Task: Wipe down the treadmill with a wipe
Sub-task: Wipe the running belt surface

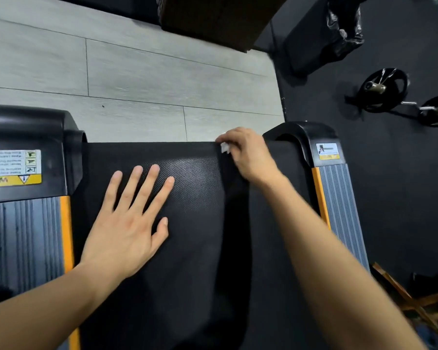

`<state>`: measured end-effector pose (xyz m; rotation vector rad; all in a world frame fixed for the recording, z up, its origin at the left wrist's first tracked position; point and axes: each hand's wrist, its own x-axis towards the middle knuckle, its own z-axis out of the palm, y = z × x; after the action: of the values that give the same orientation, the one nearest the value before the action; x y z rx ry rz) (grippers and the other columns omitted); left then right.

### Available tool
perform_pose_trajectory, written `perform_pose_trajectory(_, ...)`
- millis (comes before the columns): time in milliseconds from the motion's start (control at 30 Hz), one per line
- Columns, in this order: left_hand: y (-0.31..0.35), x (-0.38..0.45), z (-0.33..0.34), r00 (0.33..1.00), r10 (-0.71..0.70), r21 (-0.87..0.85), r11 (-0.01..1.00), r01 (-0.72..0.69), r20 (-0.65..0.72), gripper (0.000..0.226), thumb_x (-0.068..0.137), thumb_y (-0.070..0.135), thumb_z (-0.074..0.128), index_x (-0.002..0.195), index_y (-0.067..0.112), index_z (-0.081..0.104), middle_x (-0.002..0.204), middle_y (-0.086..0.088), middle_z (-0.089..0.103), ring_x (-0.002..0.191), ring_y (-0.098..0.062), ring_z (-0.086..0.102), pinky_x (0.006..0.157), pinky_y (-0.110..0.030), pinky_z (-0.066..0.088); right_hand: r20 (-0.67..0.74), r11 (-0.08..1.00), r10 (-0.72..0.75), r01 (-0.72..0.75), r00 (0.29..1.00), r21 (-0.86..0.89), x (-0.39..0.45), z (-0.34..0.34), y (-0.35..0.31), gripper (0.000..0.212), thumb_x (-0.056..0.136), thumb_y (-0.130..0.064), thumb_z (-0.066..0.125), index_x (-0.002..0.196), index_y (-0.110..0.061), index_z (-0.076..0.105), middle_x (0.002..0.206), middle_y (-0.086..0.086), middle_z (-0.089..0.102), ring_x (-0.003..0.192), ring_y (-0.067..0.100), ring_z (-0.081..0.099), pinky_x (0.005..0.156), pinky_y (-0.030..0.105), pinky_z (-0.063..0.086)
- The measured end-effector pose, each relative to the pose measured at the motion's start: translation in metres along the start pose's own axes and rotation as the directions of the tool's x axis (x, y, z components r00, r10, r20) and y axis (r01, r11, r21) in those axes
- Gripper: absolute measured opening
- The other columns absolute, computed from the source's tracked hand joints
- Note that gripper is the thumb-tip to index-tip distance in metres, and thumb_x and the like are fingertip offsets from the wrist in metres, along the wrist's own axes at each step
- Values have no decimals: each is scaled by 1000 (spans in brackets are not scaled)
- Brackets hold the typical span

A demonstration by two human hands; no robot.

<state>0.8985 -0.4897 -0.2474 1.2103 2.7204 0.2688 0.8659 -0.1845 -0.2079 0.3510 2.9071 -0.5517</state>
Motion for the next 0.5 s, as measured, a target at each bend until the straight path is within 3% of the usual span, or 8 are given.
perform_pose_trajectory(33, -1, 0, 0, 1000, 2, -3, 1000, -2, 1, 71, 99, 44, 33, 163, 16, 18, 170, -17, 11, 156, -40, 13, 123, -63, 15, 29, 997, 45, -43, 999, -64, 6, -10, 14, 26, 89, -4, 59, 103, -14, 79, 108, 7, 74, 106, 22, 63, 91, 25, 44)
perform_pose_trajectory(100, 0, 0, -1, 1000, -2, -16, 1000, 2, 15, 71, 99, 44, 33, 163, 16, 18, 170, -17, 11, 156, -40, 12, 123, -63, 15, 0, 941, 268, -262, 963, -214, 13, -36, 54, 33, 83, 1, 56, 87, -23, 79, 96, 15, 73, 98, 36, 63, 84, 31, 48)
perform_pose_trajectory(133, 0, -1, -1, 1000, -8, -23, 1000, 8, 18, 71, 99, 44, 33, 163, 16, 18, 170, -17, 10, 157, -39, 12, 123, -63, 15, -36, 887, 397, -393, 917, -242, 14, -48, 68, 34, 80, 2, 53, 77, -22, 76, 88, 17, 70, 91, 39, 61, 79, 33, 51)
perform_pose_trajectory(200, 0, -1, -1, 999, -18, -36, 999, 19, 35, 71, 99, 44, 33, 163, 16, 19, 170, -17, 10, 157, -39, 12, 123, -63, 16, -81, 815, 536, -540, 840, -208, 18, -56, 81, 29, 81, 0, 50, 81, -14, 76, 89, 20, 70, 92, 41, 63, 80, 39, 55)
perform_pose_trajectory(333, 1, 2, -5, 995, -38, -53, 998, 43, 96, 71, 99, 44, 33, 163, 17, 19, 170, -16, 10, 157, -38, 11, 124, -62, 15, -14, 860, 507, -507, 862, -57, 30, -27, 40, 28, 88, -3, 54, 86, -18, 77, 96, 10, 75, 97, 28, 68, 84, 28, 52)
perform_pose_trajectory(433, 2, 3, -9, 988, -32, -48, 998, 40, 154, 71, 100, 44, 32, 163, 16, 18, 170, -16, 10, 157, -38, 10, 124, -62, 14, 153, 941, 324, -335, 934, 52, 44, 6, -24, 25, 92, -6, 58, 92, -19, 80, 97, -1, 75, 97, 10, 66, 78, 17, 44)
perform_pose_trajectory(500, 2, 4, -14, 982, -36, -31, 999, 43, 185, 70, 102, 45, 29, 164, 17, 16, 170, -16, 7, 157, -39, 7, 124, -61, 11, 225, 968, 164, -200, 961, 150, 51, 26, -74, 21, 92, -7, 63, 94, -18, 80, 95, -3, 76, 84, -5, 64, 73, 5, 41)
